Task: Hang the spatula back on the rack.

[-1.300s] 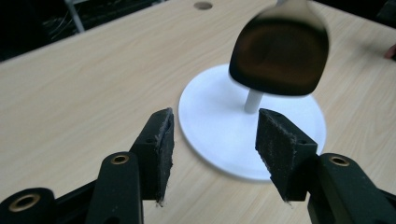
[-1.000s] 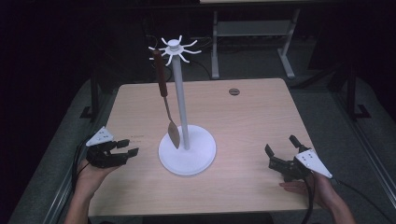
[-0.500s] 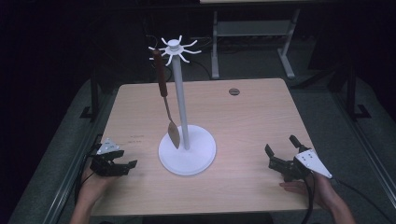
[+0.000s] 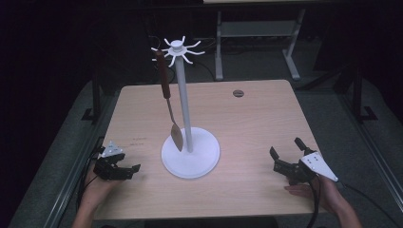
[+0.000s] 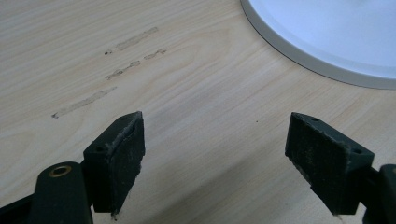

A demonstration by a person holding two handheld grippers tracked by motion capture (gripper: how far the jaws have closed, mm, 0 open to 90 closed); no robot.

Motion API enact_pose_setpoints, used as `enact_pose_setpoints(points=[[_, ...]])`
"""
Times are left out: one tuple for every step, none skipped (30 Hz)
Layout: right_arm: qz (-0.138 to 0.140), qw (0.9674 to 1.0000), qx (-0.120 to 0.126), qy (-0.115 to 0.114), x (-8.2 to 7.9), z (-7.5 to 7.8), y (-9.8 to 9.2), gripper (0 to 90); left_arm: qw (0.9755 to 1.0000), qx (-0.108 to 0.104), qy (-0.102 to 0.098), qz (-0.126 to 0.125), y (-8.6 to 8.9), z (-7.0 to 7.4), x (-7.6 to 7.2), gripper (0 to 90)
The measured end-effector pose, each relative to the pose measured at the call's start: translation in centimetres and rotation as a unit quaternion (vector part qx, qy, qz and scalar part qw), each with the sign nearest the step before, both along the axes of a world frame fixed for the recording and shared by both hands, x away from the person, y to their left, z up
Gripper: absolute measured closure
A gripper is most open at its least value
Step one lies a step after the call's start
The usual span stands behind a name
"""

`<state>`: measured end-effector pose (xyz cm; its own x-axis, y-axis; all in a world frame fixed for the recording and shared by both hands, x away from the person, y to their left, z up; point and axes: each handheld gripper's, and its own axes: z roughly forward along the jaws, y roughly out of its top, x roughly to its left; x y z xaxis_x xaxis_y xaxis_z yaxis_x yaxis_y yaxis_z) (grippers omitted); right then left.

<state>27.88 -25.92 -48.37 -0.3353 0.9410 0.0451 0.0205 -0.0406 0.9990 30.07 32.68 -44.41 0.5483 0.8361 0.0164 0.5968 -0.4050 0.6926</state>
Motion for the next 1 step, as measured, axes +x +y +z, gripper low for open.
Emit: enact_pose_setpoints(points=[[0.0,1.0,0.0,0.0,0.0,0.0,-0.01,2.0,1.0,-0.001,-0.001,0.0,0.0,0.0,0.0,19.6]])
